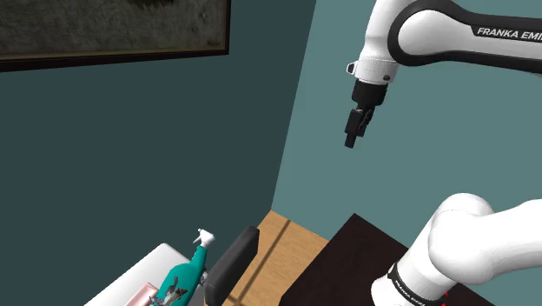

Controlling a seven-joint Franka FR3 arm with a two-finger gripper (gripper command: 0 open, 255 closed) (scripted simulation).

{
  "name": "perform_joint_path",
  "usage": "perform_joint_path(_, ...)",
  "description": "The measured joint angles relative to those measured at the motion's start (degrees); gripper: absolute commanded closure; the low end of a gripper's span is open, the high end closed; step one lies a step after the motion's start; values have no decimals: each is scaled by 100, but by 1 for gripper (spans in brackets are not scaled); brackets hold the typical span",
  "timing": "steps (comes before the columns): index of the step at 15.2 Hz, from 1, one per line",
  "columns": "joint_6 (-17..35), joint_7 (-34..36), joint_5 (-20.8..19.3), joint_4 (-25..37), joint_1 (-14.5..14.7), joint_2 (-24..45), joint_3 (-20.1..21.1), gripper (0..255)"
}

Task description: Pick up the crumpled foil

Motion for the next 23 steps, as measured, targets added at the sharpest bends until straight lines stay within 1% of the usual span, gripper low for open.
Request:
perform_joint_path(2,86,28,22,-57,22,24,38,0)
perform_joint_path(4,291,158,116,-164,111,95,202,0)
perform_joint_path(6,650,298,216,-367,210,225,385,0)
perform_joint_path(14,1921,736,417,-607,520,1105,1027,0)
perform_joint_path(18,2594,1073,436,-542,659,1780,1427,0)
perform_joint_path(23,3348,1536,272,-385,779,2633,1890,0)
